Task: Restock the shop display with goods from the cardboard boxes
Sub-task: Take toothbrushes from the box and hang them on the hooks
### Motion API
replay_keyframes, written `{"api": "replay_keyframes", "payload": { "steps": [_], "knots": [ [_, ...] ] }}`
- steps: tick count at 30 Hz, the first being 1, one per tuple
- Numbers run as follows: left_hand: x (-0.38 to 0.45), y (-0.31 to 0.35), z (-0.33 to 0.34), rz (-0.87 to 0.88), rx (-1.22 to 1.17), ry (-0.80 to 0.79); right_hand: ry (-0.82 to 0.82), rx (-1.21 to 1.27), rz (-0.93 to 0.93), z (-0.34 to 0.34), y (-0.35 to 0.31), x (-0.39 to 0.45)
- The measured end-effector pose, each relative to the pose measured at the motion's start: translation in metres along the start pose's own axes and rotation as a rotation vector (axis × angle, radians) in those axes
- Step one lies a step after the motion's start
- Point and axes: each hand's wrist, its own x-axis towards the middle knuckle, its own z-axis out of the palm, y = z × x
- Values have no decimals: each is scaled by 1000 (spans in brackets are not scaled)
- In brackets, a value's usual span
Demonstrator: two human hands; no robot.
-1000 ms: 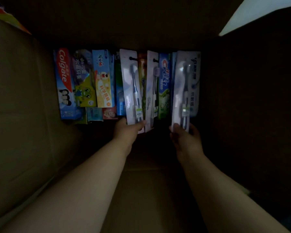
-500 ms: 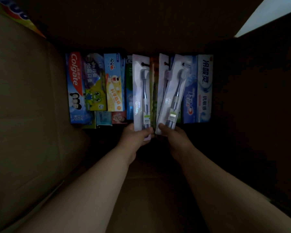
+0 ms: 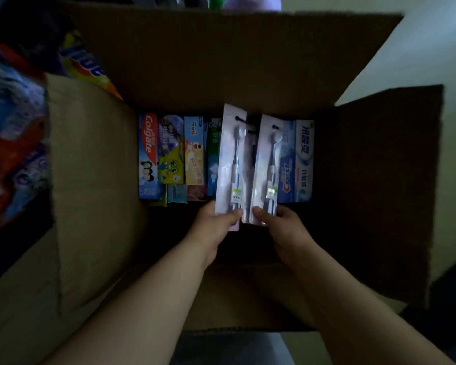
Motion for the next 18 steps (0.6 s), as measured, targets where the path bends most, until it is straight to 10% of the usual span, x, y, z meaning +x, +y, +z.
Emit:
{"api": "replay_keyframes", "payload": {
  "steps": [18],
  "knots": [
    [-294, 146, -22, 132, -270, -55, -256, -62, -254, 33, -110, -321]
  ]
}}
